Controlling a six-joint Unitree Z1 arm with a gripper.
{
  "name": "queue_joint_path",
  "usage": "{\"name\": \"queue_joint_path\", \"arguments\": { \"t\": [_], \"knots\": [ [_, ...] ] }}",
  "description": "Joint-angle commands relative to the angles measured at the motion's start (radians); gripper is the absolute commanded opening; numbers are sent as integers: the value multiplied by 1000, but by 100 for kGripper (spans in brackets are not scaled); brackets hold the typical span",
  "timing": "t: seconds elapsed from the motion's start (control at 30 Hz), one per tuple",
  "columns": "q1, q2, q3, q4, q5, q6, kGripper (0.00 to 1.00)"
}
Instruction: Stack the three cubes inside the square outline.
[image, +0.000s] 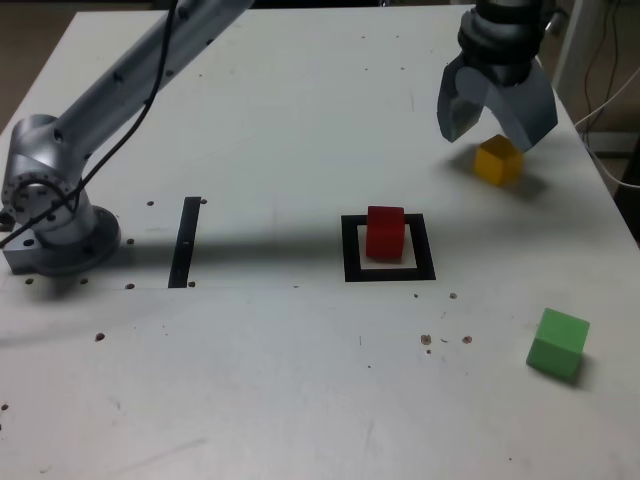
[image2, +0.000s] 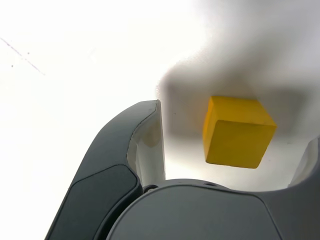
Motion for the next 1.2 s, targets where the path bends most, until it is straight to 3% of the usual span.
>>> {"name": "queue_joint_path", "arguments": {
  "t": [0.0, 0.53, 0.67, 0.9, 1.17],
  "knots": [
    [-9, 10, -11, 4, 6, 0, 98],
    [-24, 56, -29, -18, 7, -23, 87],
    [-26, 57, -27, -25, 19, -41, 76],
    [-45, 48, -19, -50, 38, -64, 39],
    [-52, 46, -7, -59, 38, -64, 35]
  ]
}}
